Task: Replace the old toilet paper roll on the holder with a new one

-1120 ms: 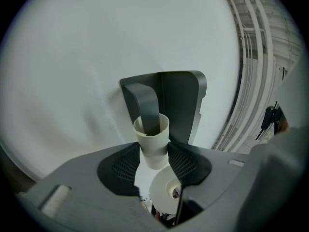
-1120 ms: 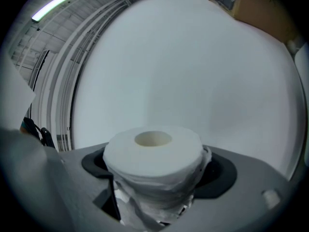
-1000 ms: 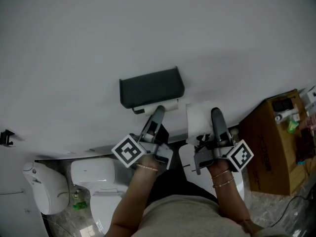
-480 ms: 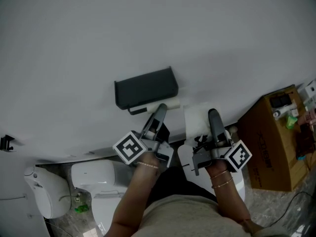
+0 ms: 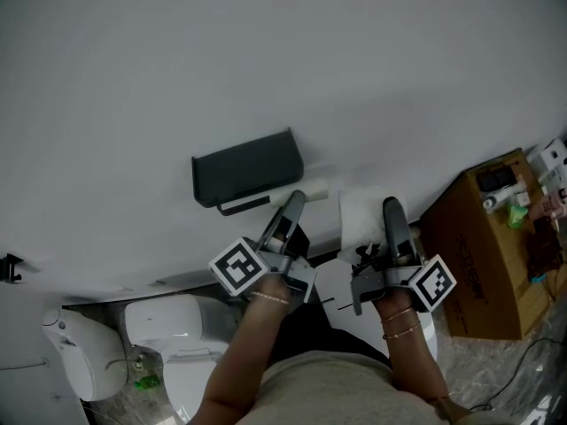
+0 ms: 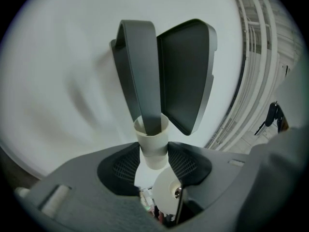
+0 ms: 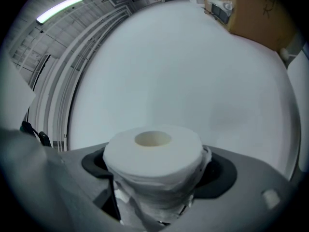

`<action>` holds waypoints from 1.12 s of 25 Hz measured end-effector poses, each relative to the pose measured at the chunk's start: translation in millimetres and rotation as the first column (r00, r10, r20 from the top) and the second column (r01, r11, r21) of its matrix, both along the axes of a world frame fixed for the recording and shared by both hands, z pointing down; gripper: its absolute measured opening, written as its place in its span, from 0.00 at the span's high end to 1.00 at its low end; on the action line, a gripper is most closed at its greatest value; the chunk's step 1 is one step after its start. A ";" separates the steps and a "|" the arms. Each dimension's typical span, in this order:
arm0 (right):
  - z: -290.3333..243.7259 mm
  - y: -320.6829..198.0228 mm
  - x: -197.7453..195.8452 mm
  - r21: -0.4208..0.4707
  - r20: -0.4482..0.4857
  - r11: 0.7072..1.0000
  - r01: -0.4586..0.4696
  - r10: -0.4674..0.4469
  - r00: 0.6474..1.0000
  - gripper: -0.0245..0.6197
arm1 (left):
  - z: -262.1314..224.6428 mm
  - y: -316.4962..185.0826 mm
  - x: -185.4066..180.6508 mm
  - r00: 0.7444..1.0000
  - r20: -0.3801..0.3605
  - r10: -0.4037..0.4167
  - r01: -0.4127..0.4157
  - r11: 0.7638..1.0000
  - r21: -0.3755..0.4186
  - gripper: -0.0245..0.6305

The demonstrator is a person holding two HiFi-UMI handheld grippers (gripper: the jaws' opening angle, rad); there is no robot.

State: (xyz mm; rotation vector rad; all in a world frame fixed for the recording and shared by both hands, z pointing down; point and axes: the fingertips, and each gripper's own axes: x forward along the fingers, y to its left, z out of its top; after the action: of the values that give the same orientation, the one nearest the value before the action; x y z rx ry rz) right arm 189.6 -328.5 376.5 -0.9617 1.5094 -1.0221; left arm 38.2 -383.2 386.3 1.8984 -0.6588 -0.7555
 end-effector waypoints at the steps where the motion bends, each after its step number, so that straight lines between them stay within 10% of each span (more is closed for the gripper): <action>1: -1.5 0.8 2.4 0.004 0.000 1.000 -0.010 0.010 1.000 0.23 | -0.5 0.2 1.4 1.000 0.004 0.008 -0.008 1.000 0.002 0.68; 28: -6.2 10.0 57.3 0.025 0.015 0.992 -0.127 0.127 0.992 0.23 | 22.1 32.4 59.0 0.970 0.154 0.190 -0.195 0.981 0.018 0.68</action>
State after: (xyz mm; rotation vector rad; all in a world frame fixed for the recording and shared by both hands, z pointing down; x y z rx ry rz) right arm 247.0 -318.4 370.3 -1.0176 1.4284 -0.9144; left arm 97.1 -350.7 408.4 2.0311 -0.5476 -0.5049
